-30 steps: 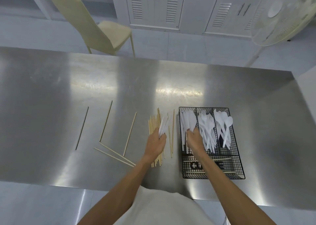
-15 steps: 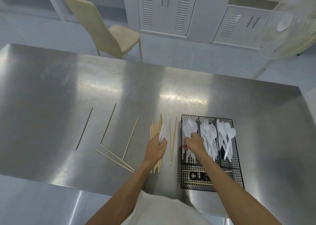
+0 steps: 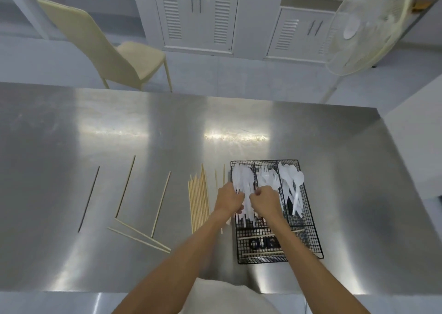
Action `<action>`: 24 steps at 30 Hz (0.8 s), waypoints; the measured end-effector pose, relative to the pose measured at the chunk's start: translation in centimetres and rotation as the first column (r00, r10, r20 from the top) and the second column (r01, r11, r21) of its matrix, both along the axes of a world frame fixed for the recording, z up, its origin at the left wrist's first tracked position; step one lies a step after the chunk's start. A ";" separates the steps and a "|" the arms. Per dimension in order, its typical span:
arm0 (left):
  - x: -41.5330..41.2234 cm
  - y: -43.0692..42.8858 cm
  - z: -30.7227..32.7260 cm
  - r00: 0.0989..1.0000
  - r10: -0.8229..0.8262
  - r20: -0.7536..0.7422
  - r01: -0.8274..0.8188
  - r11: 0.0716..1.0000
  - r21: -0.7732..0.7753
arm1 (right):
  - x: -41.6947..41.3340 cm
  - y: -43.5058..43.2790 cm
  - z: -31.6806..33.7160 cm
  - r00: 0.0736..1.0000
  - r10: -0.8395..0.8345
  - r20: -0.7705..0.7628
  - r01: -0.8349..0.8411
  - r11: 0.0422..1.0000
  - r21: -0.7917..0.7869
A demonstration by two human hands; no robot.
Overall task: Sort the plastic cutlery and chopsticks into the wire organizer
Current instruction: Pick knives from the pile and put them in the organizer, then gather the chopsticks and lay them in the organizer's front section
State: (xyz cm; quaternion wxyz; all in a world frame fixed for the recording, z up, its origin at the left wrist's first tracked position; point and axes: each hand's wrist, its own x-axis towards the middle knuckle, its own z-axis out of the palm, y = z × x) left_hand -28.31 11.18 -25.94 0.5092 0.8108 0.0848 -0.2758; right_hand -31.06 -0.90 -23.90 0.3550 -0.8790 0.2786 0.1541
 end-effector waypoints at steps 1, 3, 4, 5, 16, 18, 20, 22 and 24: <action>0.2 -0.9 0.2 1.000 0.001 -0.004 -0.001 1.000 0.031 | -0.4 -0.6 0.0 1.000 -0.008 -0.012 0.008 1.000 0.003; 0.4 -2.5 0.3 1.000 0.026 -0.010 -0.025 0.993 0.119 | -1.4 -1.7 -0.1 0.999 -0.022 -0.031 0.022 1.000 -0.003; 0.4 -3.1 0.2 1.000 0.028 -0.009 -0.026 0.986 0.167 | -1.8 -2.2 -0.2 0.999 -0.029 -0.034 0.029 1.000 -0.002; 0.4 -3.6 0.1 1.000 0.012 -0.008 -0.011 0.977 0.212 | -2.2 -2.7 -0.4 0.999 -0.035 -0.032 0.035 0.999 0.007; 0.3 -3.6 0.3 0.994 -0.110 -0.012 0.107 0.934 0.340 | -2.4 -3.0 -1.0 0.998 -0.058 -0.019 0.059 0.995 0.079; 0.4 -3.3 0.4 0.994 -0.110 -0.006 0.106 0.942 0.320 | -2.3 -2.6 -0.9 0.999 -0.046 -0.023 0.048 0.996 0.079; 0.4 -3.0 0.4 0.993 -0.115 0.004 0.108 0.942 0.317 | -2.1 -2.3 -0.8 0.999 -0.039 -0.021 0.041 0.997 0.073; 0.4 -2.7 0.4 0.992 -0.128 0.019 0.115 0.938 0.326 | -2.0 -1.9 -0.8 0.999 -0.040 -0.014 0.041 0.996 0.077; 0.3 -2.3 0.6 0.990 -0.139 0.026 0.122 0.931 0.345 | -1.9 -1.4 -0.8 0.999 -0.054 -0.005 0.054 0.994 0.090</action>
